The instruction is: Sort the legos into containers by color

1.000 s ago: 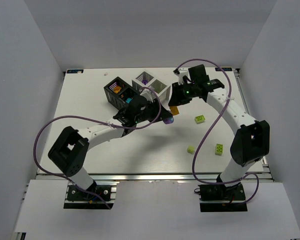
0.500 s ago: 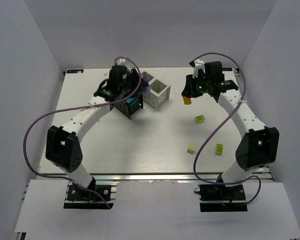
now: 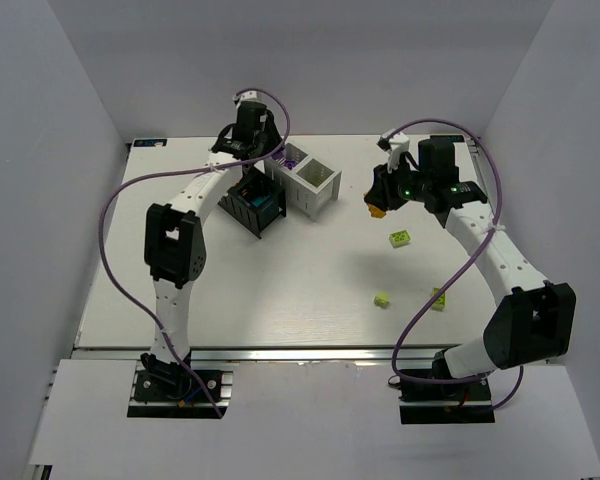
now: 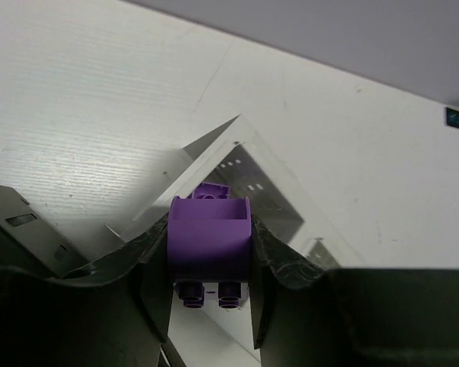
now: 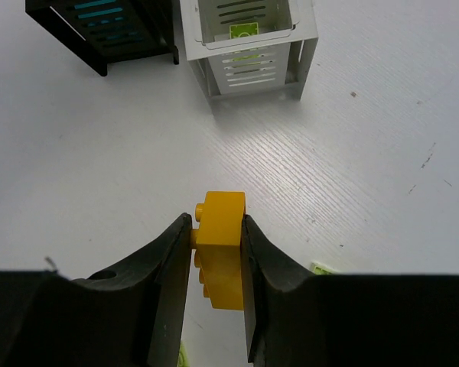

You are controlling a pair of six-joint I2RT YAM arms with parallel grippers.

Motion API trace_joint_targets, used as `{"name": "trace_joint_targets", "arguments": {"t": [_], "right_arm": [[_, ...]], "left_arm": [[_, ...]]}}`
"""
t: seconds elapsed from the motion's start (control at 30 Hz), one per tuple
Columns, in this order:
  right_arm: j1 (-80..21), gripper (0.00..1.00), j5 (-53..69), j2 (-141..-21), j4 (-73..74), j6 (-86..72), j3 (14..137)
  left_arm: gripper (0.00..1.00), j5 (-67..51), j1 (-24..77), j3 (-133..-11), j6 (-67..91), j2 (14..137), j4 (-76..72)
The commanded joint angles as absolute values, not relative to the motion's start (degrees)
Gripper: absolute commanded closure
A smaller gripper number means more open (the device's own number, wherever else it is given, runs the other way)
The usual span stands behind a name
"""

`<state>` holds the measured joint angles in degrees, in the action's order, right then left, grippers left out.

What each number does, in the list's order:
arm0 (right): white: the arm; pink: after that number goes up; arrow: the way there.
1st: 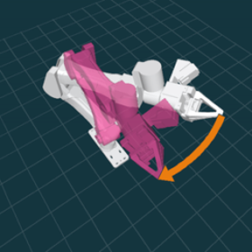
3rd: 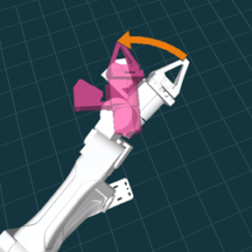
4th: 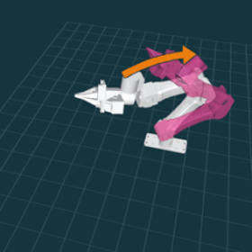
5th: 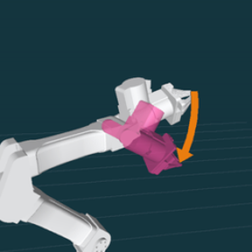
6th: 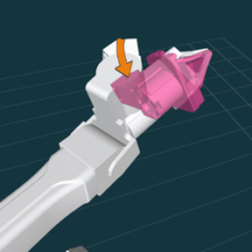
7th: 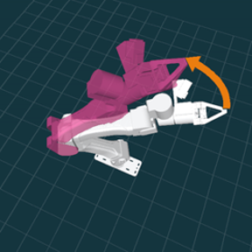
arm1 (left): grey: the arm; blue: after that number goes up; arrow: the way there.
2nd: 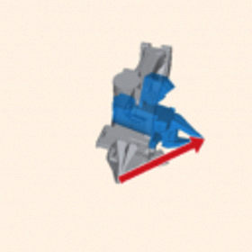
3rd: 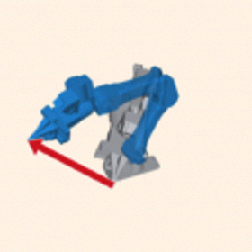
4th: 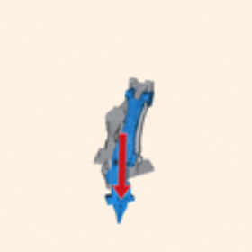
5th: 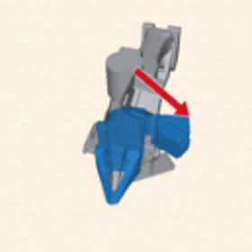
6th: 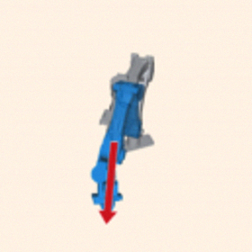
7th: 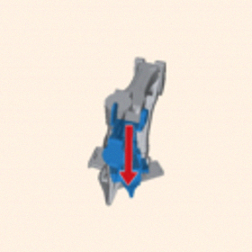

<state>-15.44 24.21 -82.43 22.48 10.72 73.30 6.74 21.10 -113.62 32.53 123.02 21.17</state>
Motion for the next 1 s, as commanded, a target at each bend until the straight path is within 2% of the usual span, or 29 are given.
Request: {"name": "trace_joint_targets", "arguments": {"t": [0.0, 0.33, 0.37, 0.4, 0.47, 0.5, 0.6, 0.73, 0.9, 0.97], "right_arm": [[-15.5, 1.0, 25.5, -80.5, 19.2, 12.9, 72.3], [-15.5, 1.0, 26.0, -79.3, 18.6, 13.3, 69.1], [-15.5, 1.0, 26.0, -79.3, 18.6, 13.4, 68.9], [-15.5, 1.0, 26.1, -79.3, 18.7, 14.1, 68.8], [-15.5, 1.0, 26.7, -79.3, 18.6, 14.9, 68.7], [-15.5, 1.0, 27.1, -79.4, 18.7, 15.5, 68.7], [-15.6, 1.0, 29.0, -79.7, 18.5, 17.1, 69.1], [-15.6, 1.0, 32.2, -80.8, 17.8, 17.9, 70.2], [-17.7, 1.0, 34.0, -83.4, 16.4, 18.3, 74.2], [-19.9, 1.0, 33.7, -85.0, 15.2, 18.1, 75.9]], "left_arm": [[1.0, 7.6, 21.2, -117.8, 31.9, 123.3, 21.2], [0.99, 6.1, 21.2, -118.1, 33.7, 126.1, 19.1], [0.96, 5.9, 21.3, -117.8, 33.9, 126.1, 19.0], [0.8, 5.6, 21.3, -117.5, 34.2, 126.4, 18.9], [0.62, 5.0, 21.4, -116.9, 34.8, 126.4, 18.9], [0.45, 4.8, 21.4, -116.9, 34.9, 126.5, 19.0], [0.28, 4.0, 21.4, -117.2, 35.5, 126.4, 19.2], [0.18, 3.3, 21.4, -120.0, 35.8, 125.8, 19.7], [0.18, 5.2, 21.1, -124.8, 33.7, 122.5, 22.8], [0.22, 5.8, 20.7, -123.1, 32.2, 117.3, 23.4]]}}
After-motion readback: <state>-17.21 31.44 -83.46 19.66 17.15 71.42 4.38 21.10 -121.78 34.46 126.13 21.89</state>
